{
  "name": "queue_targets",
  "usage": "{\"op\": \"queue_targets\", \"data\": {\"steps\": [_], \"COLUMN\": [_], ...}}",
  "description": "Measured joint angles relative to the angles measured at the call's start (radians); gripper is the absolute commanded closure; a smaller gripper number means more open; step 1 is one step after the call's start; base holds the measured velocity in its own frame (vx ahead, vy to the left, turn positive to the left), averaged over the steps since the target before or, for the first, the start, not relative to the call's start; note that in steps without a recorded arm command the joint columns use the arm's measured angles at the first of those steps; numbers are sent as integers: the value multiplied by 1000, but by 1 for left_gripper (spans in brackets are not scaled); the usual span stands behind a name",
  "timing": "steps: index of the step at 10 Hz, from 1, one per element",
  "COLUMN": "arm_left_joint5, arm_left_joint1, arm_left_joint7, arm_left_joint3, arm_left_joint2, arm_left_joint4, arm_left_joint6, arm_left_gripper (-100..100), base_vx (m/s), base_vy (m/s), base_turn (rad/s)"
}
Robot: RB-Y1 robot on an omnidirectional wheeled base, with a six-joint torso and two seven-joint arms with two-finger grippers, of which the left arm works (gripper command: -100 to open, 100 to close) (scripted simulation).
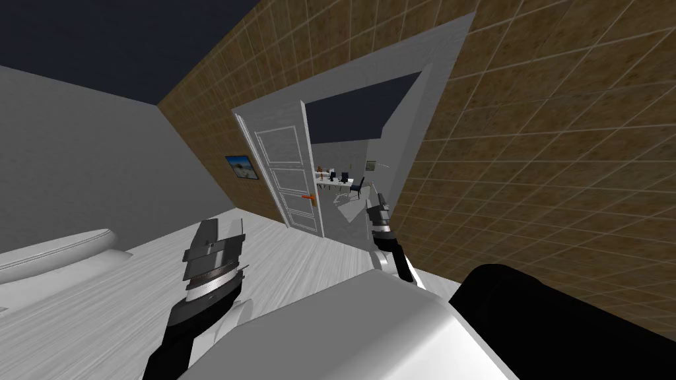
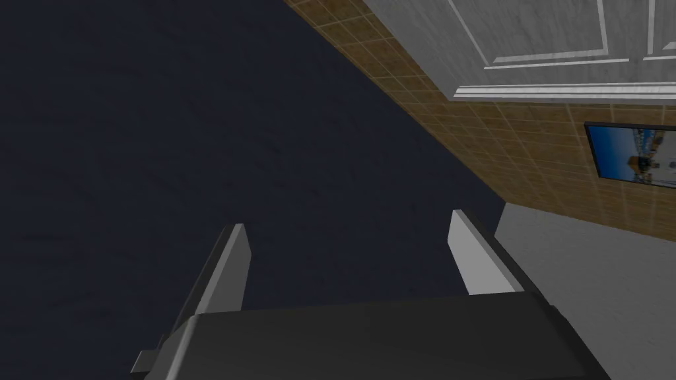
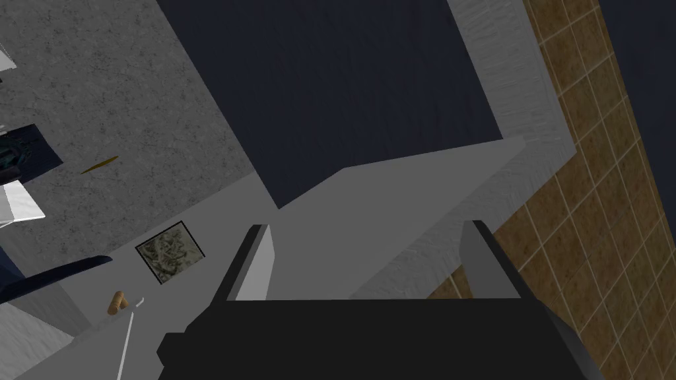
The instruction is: Push the door open
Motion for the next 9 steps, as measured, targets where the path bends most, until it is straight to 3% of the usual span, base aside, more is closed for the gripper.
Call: {"op": "queue_targets", "data": {"steps": [7, 9], "arm_left_joint5": [4, 4], "arm_left_joint1": [-78, -102], "arm_left_joint7": [35, 47], "arm_left_joint3": [-40, -57], "arm_left_joint2": [19, 25], "arm_left_joint4": [146, 186], "arm_left_joint6": [49, 74], "arm_left_gripper": [-100, -100], "base_vx": [109, 87], "base_vy": [90, 81], "base_turn": [-75, -96]}}
